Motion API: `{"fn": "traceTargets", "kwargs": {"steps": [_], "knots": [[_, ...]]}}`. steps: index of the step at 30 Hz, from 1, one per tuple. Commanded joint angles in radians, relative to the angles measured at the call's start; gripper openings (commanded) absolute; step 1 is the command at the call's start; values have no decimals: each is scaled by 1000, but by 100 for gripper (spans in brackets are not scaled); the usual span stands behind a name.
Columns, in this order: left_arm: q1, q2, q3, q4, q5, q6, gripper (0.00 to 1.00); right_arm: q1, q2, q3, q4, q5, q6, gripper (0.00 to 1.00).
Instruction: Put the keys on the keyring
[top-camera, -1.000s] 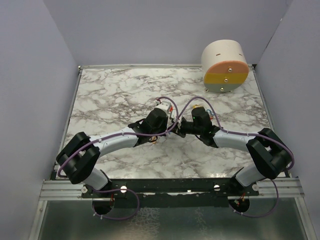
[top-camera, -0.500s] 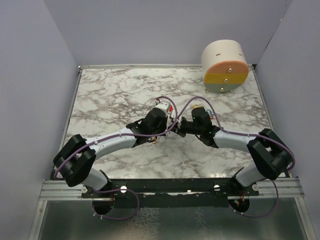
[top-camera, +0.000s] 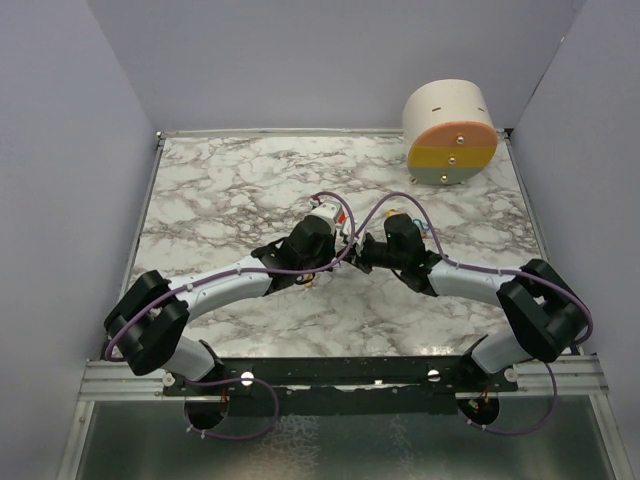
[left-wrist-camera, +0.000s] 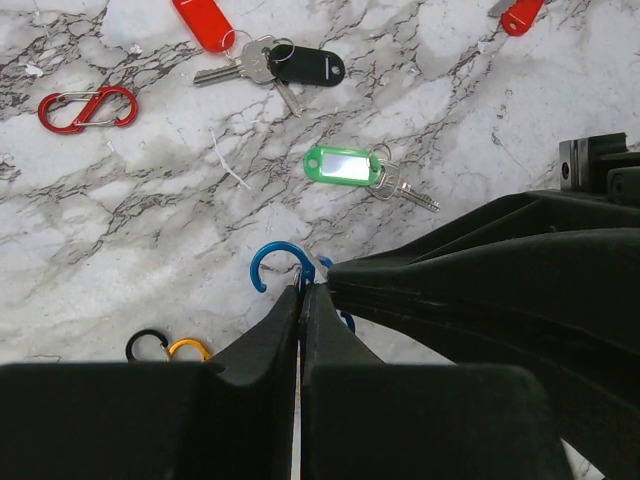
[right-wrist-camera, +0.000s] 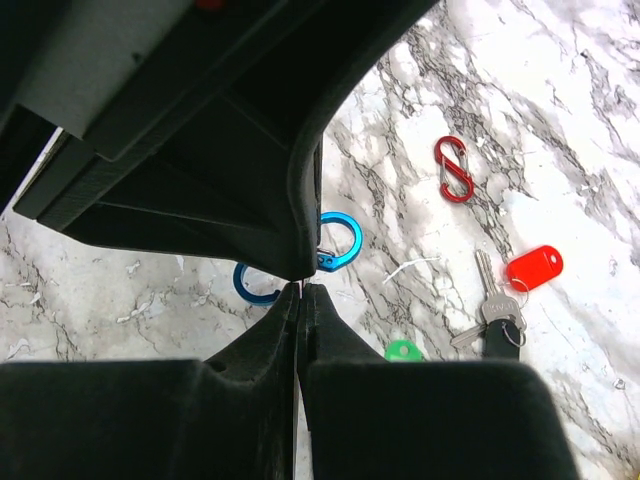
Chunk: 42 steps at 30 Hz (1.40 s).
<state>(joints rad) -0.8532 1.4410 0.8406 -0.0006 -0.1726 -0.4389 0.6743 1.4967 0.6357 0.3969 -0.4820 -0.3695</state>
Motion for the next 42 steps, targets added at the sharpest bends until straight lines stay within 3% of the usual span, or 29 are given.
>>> {"fn": "traceTargets", "kwargs": {"steps": [1,42], "knots": [[-9,-17,7,28,-12,-3,0,8,-40,-11,8,21,9,1],[11,-67,-19,41,-16,65,0,8,-70,-25,16,-68,-7,1]]}}
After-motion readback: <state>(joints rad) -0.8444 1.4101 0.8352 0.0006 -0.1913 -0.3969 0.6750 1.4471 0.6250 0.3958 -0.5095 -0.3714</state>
